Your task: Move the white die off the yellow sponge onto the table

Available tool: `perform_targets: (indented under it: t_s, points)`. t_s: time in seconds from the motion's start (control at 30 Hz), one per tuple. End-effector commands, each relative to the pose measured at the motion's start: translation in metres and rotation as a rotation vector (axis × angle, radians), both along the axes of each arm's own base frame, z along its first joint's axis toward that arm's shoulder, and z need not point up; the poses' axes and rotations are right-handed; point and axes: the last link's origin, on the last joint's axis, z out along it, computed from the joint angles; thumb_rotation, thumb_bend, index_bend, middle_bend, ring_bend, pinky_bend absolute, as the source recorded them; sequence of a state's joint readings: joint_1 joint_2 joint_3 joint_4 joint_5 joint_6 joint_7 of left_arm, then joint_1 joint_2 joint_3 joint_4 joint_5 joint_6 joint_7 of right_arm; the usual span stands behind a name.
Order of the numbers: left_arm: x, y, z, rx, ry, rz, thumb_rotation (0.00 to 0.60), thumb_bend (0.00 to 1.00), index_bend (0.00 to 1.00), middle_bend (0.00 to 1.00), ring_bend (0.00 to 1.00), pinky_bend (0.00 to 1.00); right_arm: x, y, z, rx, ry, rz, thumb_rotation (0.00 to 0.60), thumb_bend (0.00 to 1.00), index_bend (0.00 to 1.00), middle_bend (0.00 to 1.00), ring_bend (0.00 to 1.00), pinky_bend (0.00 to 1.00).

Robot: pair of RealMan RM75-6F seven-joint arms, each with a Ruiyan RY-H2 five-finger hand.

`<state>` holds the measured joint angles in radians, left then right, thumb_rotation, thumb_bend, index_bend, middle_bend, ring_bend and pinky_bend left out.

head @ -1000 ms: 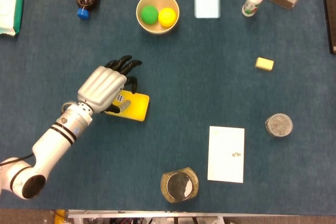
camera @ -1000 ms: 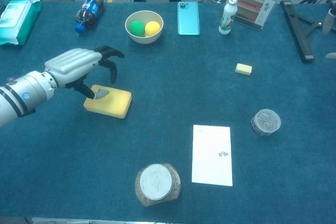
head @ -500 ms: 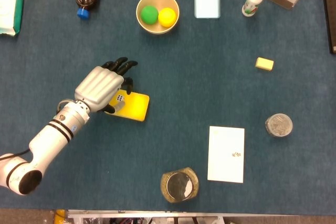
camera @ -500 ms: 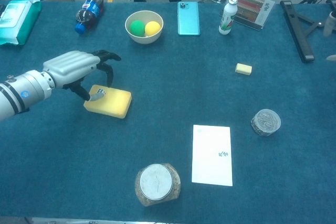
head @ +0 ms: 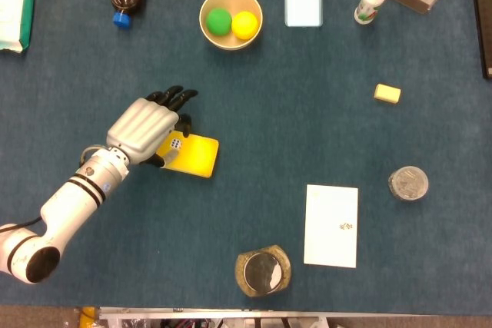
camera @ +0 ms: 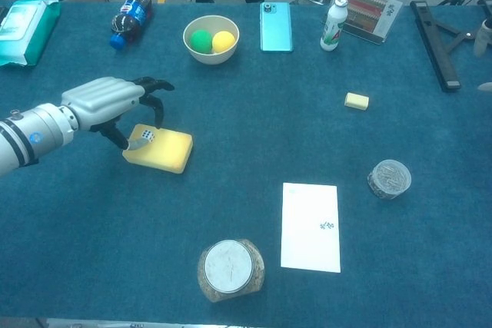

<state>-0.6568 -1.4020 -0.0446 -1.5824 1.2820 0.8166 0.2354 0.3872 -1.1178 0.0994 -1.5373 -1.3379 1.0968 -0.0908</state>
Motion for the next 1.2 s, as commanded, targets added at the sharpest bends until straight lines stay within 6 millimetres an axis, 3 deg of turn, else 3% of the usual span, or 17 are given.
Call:
perform_targets:
  t_s: [0.03,0.83,1.2]
  points:
    - [-0.0014,0.0002,-0.0005,-0.001,0.004,0.003,0.600,0.32,0.43,0.05,0.01,0.17,-0.0006,0.0001,0.0002,-0.001,0.001,-0.002,0.600,0.00,0.51,0.39,0.37,0.40]
    - [-0.0109,0.0025,-0.0018,0.008,0.021,0.016,0.600,0.34,0.49,0.05,0.01,0.17,-0.0070,0.0015,0.0001,-0.001,0.009,-0.023,0.600,0.00,0.51,0.39,0.37,0.40]
    - [-0.0029,-0.0024,0.0010,0.003,-0.027,0.010,0.600,0.34,0.55,0.06,0.01,0.17,-0.0094,0.0019,0.0006,-0.007,0.006,-0.028,0.600,0.00,0.51,0.39,0.37,0.40]
